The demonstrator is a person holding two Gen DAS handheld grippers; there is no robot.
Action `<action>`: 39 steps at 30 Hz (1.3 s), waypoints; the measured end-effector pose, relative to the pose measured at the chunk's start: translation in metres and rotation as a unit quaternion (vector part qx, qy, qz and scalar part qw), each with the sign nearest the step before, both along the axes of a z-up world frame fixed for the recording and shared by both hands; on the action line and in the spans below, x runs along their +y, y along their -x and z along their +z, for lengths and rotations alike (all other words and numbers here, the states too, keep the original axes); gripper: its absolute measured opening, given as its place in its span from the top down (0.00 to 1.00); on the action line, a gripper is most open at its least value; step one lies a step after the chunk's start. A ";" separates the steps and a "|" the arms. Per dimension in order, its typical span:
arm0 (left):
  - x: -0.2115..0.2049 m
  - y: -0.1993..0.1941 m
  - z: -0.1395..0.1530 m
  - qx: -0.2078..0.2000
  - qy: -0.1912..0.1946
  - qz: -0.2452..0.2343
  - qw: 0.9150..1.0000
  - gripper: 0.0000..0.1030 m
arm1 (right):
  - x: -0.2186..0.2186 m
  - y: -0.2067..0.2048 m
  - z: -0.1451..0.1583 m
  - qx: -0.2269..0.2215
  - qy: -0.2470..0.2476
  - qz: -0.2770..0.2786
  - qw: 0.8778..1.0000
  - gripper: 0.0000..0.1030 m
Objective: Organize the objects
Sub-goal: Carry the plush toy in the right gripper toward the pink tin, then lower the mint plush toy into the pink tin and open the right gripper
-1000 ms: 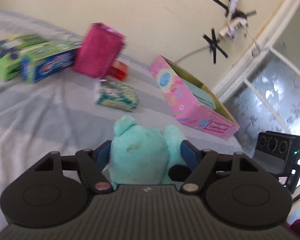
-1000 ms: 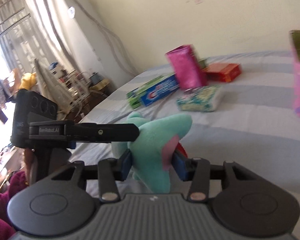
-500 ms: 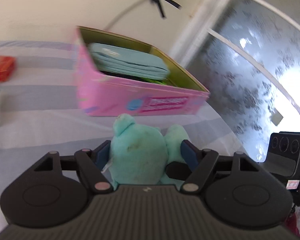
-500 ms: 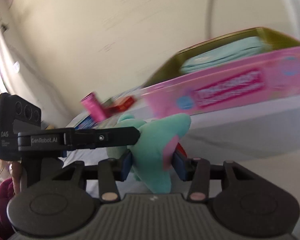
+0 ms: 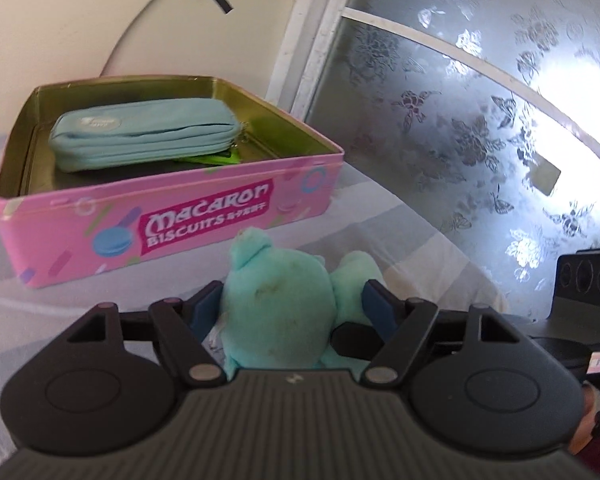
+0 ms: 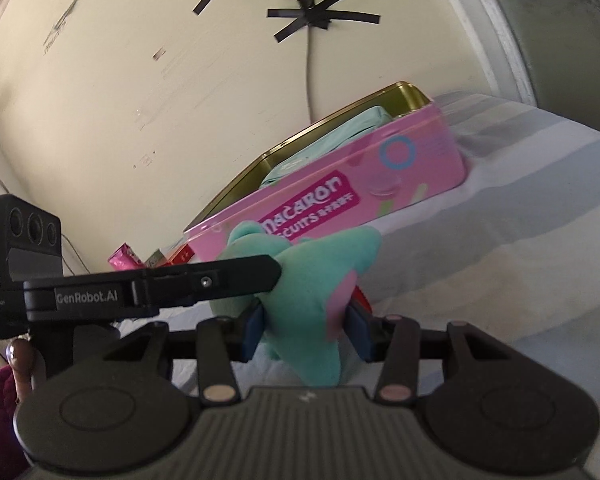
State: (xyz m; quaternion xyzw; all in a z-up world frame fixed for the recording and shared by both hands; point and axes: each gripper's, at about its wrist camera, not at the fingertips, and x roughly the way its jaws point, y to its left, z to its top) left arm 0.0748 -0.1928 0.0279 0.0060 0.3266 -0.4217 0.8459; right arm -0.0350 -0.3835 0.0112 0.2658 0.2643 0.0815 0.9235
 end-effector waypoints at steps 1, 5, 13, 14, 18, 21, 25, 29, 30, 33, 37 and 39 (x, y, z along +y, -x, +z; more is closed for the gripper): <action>-0.002 0.001 0.000 -0.007 -0.003 -0.001 1.000 0.24 | 0.000 0.000 -0.001 -0.001 -0.003 -0.001 1.000 0.58; -0.004 0.001 -0.001 -0.010 -0.006 0.003 1.000 0.22 | -0.001 0.001 -0.004 -0.004 -0.011 -0.005 1.000 0.55; -0.005 -0.003 -0.006 0.000 -0.001 0.012 1.000 0.15 | -0.002 0.002 -0.007 -0.001 -0.021 0.000 1.000 0.50; -0.005 -0.004 -0.006 0.001 0.000 0.012 1.000 0.15 | -0.002 0.002 -0.008 -0.001 -0.022 0.002 1.000 0.52; -0.004 -0.004 -0.005 -0.002 0.004 0.009 1.000 0.18 | 0.004 0.002 -0.004 -0.008 -0.010 0.006 1.000 0.60; -0.004 -0.003 -0.002 -0.005 0.006 0.004 1.000 0.18 | 0.005 0.003 -0.001 -0.012 -0.005 0.005 1.000 0.60; -0.003 0.002 0.008 -0.018 0.014 -0.003 1.000 0.19 | 0.004 0.007 0.008 -0.029 -0.004 0.003 1.000 0.60; 0.000 0.003 0.029 -0.043 0.032 -0.008 0.999 0.18 | 0.004 0.009 0.028 -0.061 0.011 0.002 0.998 0.60; 0.000 0.001 0.035 -0.050 0.038 -0.008 0.998 0.18 | 0.005 0.008 0.035 -0.071 0.015 0.001 0.997 0.60; -0.001 -0.006 0.051 -0.076 0.048 -0.003 0.996 0.18 | 0.005 -0.002 0.052 -0.097 0.030 -0.004 0.995 0.60; -0.009 -0.026 0.064 -0.102 0.045 0.012 0.994 0.18 | 0.004 -0.029 0.066 -0.115 0.052 -0.013 0.992 0.60; -0.015 -0.039 0.066 -0.103 0.041 0.019 0.994 0.18 | 0.001 -0.045 0.069 -0.116 0.058 -0.016 0.991 0.60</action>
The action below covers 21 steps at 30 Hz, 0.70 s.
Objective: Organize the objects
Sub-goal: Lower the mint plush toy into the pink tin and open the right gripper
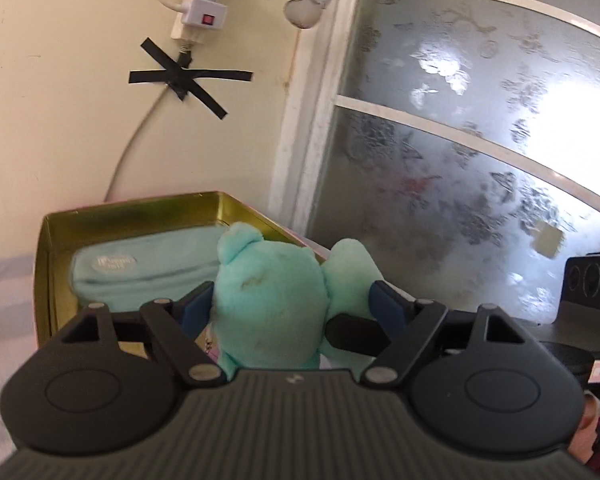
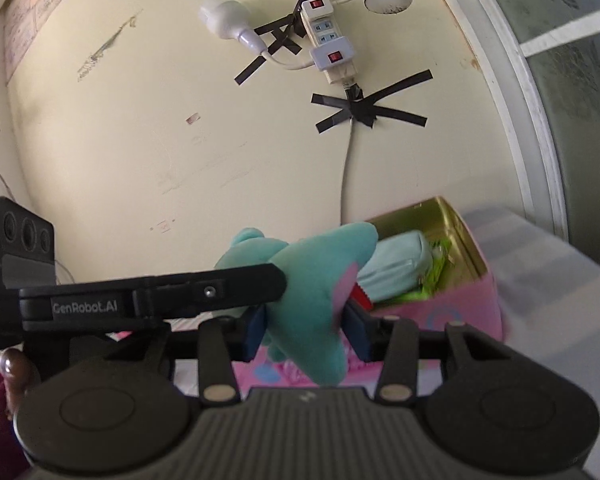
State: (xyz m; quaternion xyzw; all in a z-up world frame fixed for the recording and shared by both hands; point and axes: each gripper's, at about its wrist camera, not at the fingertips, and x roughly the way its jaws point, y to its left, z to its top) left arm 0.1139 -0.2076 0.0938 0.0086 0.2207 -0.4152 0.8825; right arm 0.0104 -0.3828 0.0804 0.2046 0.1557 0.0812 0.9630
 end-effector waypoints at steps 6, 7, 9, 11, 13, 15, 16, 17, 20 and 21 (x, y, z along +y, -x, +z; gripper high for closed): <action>-0.012 -0.048 0.006 0.010 0.000 0.030 0.999 0.19 | -0.013 -0.054 0.005 0.007 0.005 -0.004 1.000 0.60; -0.014 -0.056 0.007 0.012 0.000 0.036 0.999 0.19 | -0.014 -0.064 0.006 0.011 0.006 -0.003 1.000 0.60; -0.018 -0.072 0.006 0.013 -0.004 0.049 0.999 0.18 | -0.016 -0.086 0.006 0.019 0.013 -0.002 1.000 0.60; -0.022 -0.088 0.004 0.015 -0.009 0.062 0.998 0.18 | -0.017 -0.105 0.004 0.027 0.022 -0.005 0.999 0.60; -0.026 -0.101 0.001 0.019 -0.014 0.075 0.997 0.18 | -0.017 -0.124 0.001 0.038 0.032 -0.012 0.999 0.60; -0.030 -0.112 -0.004 0.024 -0.021 0.085 0.996 0.15 | -0.018 -0.140 -0.002 0.052 0.042 -0.020 0.998 0.56; -0.031 -0.117 -0.005 0.028 -0.026 0.092 0.995 0.11 | -0.017 -0.146 -0.004 0.059 0.049 -0.027 0.997 0.55; -0.032 -0.121 -0.007 0.034 -0.030 0.101 0.994 0.09 | -0.017 -0.150 -0.006 0.064 0.059 -0.039 0.995 0.49; -0.025 -0.127 -0.012 0.057 -0.025 0.118 0.991 0.06 | -0.021 -0.147 -0.015 0.067 0.057 -0.068 0.994 0.38; -0.022 -0.124 -0.012 0.058 -0.024 0.118 0.991 0.06 | -0.023 -0.144 -0.018 0.067 0.041 -0.067 0.995 0.38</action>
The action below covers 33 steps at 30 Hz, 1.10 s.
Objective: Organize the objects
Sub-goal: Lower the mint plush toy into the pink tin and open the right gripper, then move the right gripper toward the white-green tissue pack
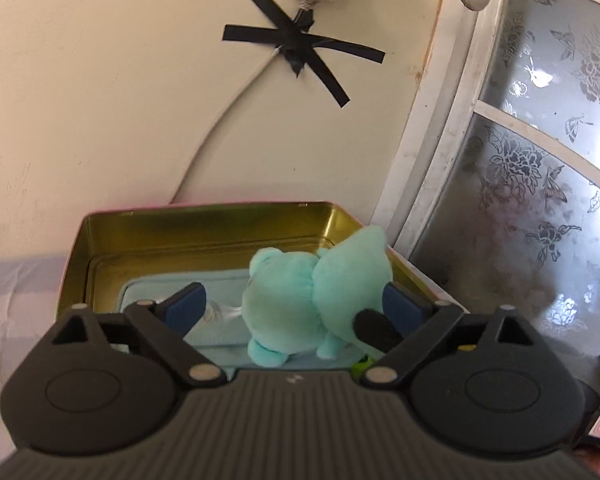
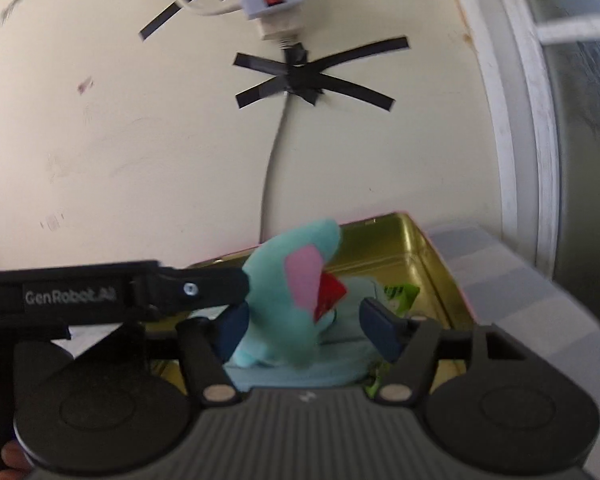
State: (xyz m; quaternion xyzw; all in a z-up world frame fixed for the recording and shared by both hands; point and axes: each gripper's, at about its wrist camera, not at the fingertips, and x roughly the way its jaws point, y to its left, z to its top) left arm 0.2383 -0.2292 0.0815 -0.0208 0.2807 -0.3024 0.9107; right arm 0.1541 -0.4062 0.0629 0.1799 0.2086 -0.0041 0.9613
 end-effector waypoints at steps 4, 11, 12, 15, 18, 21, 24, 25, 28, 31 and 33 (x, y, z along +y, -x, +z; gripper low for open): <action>0.010 0.016 0.000 -0.010 -0.013 0.016 1.000 0.06 | -0.001 0.021 -0.003 -0.012 -0.004 -0.033 0.999 0.38; 0.031 0.057 0.012 -0.053 -0.046 0.051 0.996 0.06 | 0.011 0.065 0.003 -0.030 0.001 -0.069 0.997 0.38; 0.035 0.062 0.013 -0.056 -0.050 0.055 0.996 0.06 | 0.013 0.072 0.005 -0.032 -0.005 -0.068 0.997 0.38; 0.049 0.078 0.013 -0.064 -0.059 0.069 0.994 0.06 | 0.024 0.090 0.008 -0.037 -0.011 -0.067 0.997 0.38; 0.067 0.095 0.009 -0.068 -0.066 0.086 0.992 0.06 | 0.042 0.105 0.007 -0.038 -0.007 -0.058 0.998 0.38; 0.083 0.110 0.001 -0.064 -0.076 0.099 0.990 0.06 | 0.061 0.116 0.002 -0.034 -0.001 -0.056 0.998 0.38; 0.105 0.126 -0.009 -0.061 -0.077 0.108 0.989 0.06 | 0.077 0.130 -0.011 -0.017 -0.008 -0.043 0.999 0.38; 0.111 0.130 -0.013 -0.058 -0.079 0.112 0.989 0.06 | 0.081 0.132 -0.016 -0.007 -0.011 -0.039 0.999 0.38; 0.129 0.134 -0.028 -0.038 -0.087 0.119 0.988 0.06 | 0.094 0.132 -0.030 0.027 -0.017 -0.014 0.999 0.38; 0.145 0.134 -0.048 -0.013 -0.107 0.126 0.986 0.06 | 0.110 0.123 -0.040 0.070 -0.006 0.022 0.997 0.38; 0.159 0.131 -0.060 0.002 -0.121 0.136 0.983 0.06 | 0.123 0.119 -0.047 0.088 -0.004 0.047 0.995 0.39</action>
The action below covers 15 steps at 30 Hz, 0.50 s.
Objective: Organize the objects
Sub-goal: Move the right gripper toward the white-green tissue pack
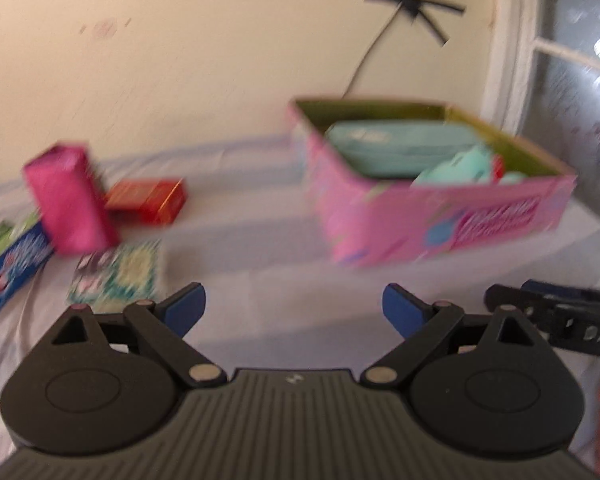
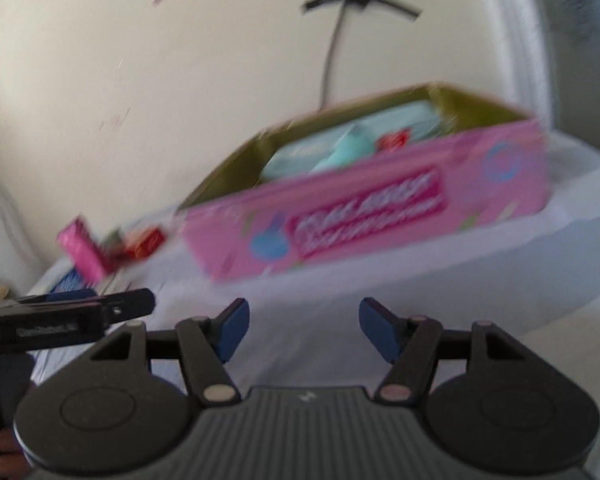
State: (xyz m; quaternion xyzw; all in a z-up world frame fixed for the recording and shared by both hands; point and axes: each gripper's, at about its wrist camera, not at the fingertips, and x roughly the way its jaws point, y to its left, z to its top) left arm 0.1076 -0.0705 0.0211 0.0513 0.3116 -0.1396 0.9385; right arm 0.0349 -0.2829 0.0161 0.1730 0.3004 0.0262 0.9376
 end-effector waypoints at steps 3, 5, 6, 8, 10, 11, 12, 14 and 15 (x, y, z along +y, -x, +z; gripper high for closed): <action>0.024 -0.006 -0.013 0.022 0.001 0.024 0.999 0.06 | 0.024 -0.004 -0.003 0.005 0.030 0.021 0.999 0.40; 0.040 -0.010 -0.017 0.028 0.004 0.039 0.999 0.06 | 0.037 -0.008 -0.002 0.008 0.035 0.041 0.999 0.40; 0.047 -0.011 -0.019 0.028 0.003 0.045 0.999 0.06 | 0.044 -0.010 -0.001 0.009 0.038 0.049 0.998 0.40; 0.063 -0.012 -0.024 0.031 0.001 0.057 0.998 0.06 | 0.059 -0.015 -0.001 0.010 0.049 0.062 0.997 0.40; 0.073 -0.010 -0.026 0.022 -0.003 0.062 0.998 0.06 | 0.076 -0.019 0.001 0.008 0.059 0.077 0.995 0.40; 0.078 -0.010 -0.026 0.021 -0.005 0.065 0.998 0.06 | 0.085 -0.022 0.001 0.009 0.065 0.087 0.994 0.39; 0.084 -0.010 -0.027 0.018 -0.003 0.066 0.998 0.06 | 0.094 -0.024 0.001 0.007 0.072 0.095 0.993 0.38; 0.094 -0.011 -0.029 0.016 -0.003 0.069 0.998 0.06 | 0.110 -0.027 0.000 0.005 0.082 0.109 0.991 0.38; 0.100 -0.011 -0.029 0.015 -0.003 0.069 0.997 0.06 | 0.118 -0.029 -0.001 0.004 0.085 0.116 0.990 0.38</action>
